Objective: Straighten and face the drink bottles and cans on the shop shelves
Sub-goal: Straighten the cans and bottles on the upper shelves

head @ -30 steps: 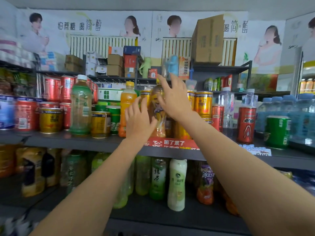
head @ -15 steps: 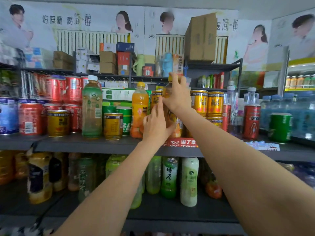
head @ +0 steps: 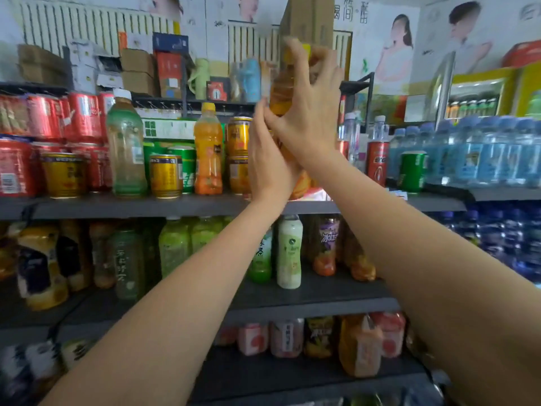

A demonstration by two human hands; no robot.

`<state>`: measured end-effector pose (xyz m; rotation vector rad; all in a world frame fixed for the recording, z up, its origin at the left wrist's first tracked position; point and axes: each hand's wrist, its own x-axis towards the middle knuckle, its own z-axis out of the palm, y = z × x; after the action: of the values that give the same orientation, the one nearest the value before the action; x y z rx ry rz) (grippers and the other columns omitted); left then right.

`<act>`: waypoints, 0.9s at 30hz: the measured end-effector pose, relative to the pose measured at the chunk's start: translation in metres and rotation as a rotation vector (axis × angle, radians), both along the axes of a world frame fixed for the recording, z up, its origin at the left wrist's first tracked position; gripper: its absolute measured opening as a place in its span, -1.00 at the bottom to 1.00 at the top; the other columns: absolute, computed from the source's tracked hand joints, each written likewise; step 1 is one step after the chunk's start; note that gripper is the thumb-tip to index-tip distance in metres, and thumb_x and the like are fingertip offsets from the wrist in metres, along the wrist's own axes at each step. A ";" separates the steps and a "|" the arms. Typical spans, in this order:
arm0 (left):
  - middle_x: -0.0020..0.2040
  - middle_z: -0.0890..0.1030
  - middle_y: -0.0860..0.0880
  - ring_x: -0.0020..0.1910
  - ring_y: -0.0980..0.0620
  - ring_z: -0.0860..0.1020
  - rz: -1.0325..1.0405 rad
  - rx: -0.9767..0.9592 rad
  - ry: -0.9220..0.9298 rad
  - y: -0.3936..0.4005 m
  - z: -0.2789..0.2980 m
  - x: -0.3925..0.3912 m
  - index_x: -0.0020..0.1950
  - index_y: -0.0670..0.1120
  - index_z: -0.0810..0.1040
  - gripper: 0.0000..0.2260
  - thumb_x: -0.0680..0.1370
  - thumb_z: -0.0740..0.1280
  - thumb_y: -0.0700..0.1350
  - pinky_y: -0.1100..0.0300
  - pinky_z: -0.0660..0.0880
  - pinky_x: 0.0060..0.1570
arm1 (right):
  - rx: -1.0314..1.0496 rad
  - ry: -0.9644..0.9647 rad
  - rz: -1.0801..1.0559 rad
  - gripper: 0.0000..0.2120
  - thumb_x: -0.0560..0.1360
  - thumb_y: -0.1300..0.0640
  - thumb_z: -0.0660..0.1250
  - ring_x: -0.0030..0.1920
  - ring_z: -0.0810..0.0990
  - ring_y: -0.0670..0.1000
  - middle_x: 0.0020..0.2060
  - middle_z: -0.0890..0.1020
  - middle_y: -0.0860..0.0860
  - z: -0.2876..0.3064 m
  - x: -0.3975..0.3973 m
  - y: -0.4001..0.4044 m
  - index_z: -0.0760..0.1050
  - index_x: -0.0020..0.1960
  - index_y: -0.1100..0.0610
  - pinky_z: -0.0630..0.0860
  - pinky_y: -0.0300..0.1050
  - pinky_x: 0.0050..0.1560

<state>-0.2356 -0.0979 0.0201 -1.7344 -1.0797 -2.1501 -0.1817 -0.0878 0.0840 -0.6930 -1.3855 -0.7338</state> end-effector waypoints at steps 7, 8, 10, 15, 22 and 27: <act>0.46 0.31 0.00 0.33 -0.05 0.43 -0.208 -0.322 0.239 -0.011 -0.092 0.082 0.50 -0.01 0.07 -0.14 0.35 0.50 0.02 0.08 0.44 0.17 | -0.185 -0.044 -0.199 -0.39 0.31 -0.06 0.34 0.06 0.45 0.18 0.08 0.44 0.21 -0.104 0.115 -0.011 0.19 0.30 -0.05 0.50 0.00 -0.07; 0.45 0.32 0.00 0.31 -0.05 0.44 -0.228 -0.364 0.274 -0.009 -0.102 0.092 0.50 -0.01 0.07 -0.14 0.35 0.50 0.03 0.08 0.44 0.15 | -0.224 -0.040 -0.225 -0.38 0.32 -0.07 0.35 0.06 0.45 0.18 0.08 0.44 0.21 -0.118 0.128 -0.010 0.18 0.30 -0.05 0.50 0.01 -0.07; 0.43 0.36 -0.02 0.30 -0.07 0.45 -0.259 -0.443 0.321 -0.002 -0.120 0.113 0.49 -0.01 0.08 -0.19 0.37 0.47 0.01 0.08 0.44 0.13 | -0.309 -0.030 -0.276 -0.38 0.34 -0.07 0.35 0.05 0.45 0.19 0.10 0.44 0.21 -0.145 0.150 -0.005 0.18 0.32 -0.04 0.50 0.02 -0.06; 0.40 0.36 -0.10 0.30 -0.13 0.44 -0.258 -0.549 0.339 0.022 -0.165 0.154 0.48 -0.10 0.12 -0.31 0.46 0.38 -0.04 -0.01 0.45 0.17 | -0.596 -0.015 -0.269 -0.28 0.41 -0.06 0.31 0.18 0.40 0.28 0.26 0.35 0.27 -0.199 0.185 0.020 0.12 0.49 0.06 0.45 0.14 0.16; 0.37 0.37 -0.13 0.24 -0.11 0.49 -0.021 -0.672 0.484 0.058 -0.186 0.192 0.52 -0.09 0.00 -0.25 0.49 0.37 0.01 0.08 0.47 0.06 | -0.889 0.061 0.045 -0.08 0.42 0.04 0.43 0.30 0.42 0.15 0.38 0.25 0.14 -0.227 0.235 0.057 -0.13 0.54 0.03 0.44 -0.01 0.18; 0.38 0.35 -0.13 0.21 -0.11 0.51 0.086 -0.747 0.450 0.080 -0.188 0.226 0.53 -0.10 -0.08 -0.22 0.50 0.34 0.02 0.08 0.48 0.06 | -0.848 0.028 0.143 -0.18 0.42 0.03 0.44 0.23 0.48 0.06 0.36 0.32 0.06 -0.227 0.263 0.088 0.02 0.51 -0.04 0.45 -0.18 0.05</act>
<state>-0.0100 -0.0181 -0.1677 -2.2356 -1.8946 -1.2506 0.0809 0.0003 -0.1430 -1.2309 -1.6943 0.0163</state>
